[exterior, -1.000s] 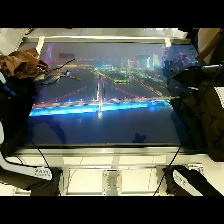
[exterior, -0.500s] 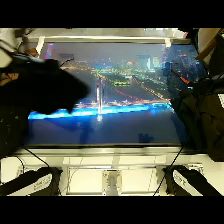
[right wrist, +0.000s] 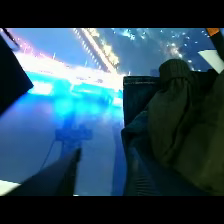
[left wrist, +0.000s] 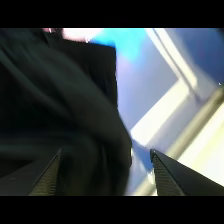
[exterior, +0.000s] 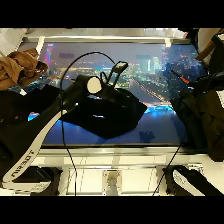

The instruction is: Fold the clothes and pants, and hang the long-sleeved shirts on hangers.

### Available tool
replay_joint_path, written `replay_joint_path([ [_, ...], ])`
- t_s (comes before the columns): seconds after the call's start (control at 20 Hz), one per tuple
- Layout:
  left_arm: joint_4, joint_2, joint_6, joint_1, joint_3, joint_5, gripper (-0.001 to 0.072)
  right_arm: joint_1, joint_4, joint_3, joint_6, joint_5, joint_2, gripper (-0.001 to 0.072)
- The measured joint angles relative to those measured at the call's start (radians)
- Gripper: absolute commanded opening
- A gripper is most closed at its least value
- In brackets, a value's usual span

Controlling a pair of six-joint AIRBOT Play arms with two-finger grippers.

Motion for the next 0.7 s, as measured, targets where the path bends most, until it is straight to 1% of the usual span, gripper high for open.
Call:
replay_joint_path([
  [0.05,0.024,0.007,-0.001,0.024,0.020,0.006,0.0579,-0.011,0.014,-0.015,0.011,-0.006,-0.010,0.0407],
  [0.15,0.138,0.052,-0.026,0.126,0.051,-0.020,0.0579,-0.043,0.049,-0.069,0.026,-0.022,-0.027,0.0407],
  [0.3,0.365,0.132,-0.101,0.370,0.034,-0.157,0.0579,-0.086,0.117,-0.201,0.037,-0.037,-0.045,0.0406],
  [0.4,0.445,0.178,-0.131,0.574,-0.034,-0.221,0.0580,-0.100,0.178,-0.304,0.041,-0.061,-0.052,0.0406],
  [0.5,0.460,0.197,-0.148,0.777,-0.108,-0.242,0.0579,-0.107,0.265,-0.396,0.043,-0.113,-0.055,0.0406],
  [0.55,0.443,0.196,-0.153,0.883,-0.140,-0.241,0.0579,-0.109,0.314,-0.433,0.044,-0.146,-0.058,0.0406],
  [0.6,0.399,0.184,-0.166,0.981,-0.163,-0.232,0.0579,-0.110,0.357,-0.456,0.048,-0.178,-0.060,0.0405],
  [0.7,0.251,0.140,-0.165,1.133,-0.189,-0.195,0.0579,-0.113,0.438,-0.488,0.057,-0.244,-0.064,0.0404],
])
